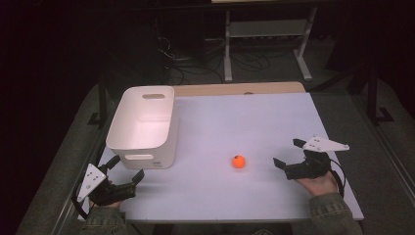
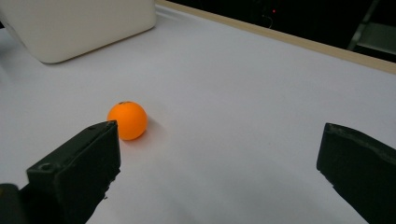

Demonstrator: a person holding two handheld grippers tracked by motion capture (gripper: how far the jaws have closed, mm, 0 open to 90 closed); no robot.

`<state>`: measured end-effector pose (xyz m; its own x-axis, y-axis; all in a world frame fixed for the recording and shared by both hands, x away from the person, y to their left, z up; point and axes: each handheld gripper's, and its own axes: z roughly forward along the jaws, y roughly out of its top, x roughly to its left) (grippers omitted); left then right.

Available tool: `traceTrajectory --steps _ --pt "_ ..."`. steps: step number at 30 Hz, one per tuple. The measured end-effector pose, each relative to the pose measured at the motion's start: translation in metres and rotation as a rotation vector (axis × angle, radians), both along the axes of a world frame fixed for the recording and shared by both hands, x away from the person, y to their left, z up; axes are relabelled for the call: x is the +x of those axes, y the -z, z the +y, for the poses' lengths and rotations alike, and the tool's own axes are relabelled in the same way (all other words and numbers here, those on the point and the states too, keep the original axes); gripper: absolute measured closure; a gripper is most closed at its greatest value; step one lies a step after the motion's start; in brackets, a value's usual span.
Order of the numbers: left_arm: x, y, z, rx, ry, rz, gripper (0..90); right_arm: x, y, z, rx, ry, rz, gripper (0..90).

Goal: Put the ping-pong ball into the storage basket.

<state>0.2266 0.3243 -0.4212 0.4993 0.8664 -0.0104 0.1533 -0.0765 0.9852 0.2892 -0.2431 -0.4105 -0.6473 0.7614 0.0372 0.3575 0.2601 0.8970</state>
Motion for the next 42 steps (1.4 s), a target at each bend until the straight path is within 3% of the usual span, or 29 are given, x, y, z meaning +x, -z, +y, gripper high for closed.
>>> traceTrajectory --steps 20,31,42 --pt "-0.002 -0.001 -0.001 -0.002 0.002 -0.004 1.9 0.009 -0.013 0.016 -0.085 -0.06 0.022 0.0" --pt "-0.002 -0.001 -0.001 0.001 0.005 -0.002 1.9 0.013 -0.013 0.021 -0.078 -0.1 0.054 0.0" --pt "-0.002 -0.001 -0.001 0.003 0.008 -0.002 1.9 0.019 -0.02 0.029 -0.104 -0.135 0.067 0.0"
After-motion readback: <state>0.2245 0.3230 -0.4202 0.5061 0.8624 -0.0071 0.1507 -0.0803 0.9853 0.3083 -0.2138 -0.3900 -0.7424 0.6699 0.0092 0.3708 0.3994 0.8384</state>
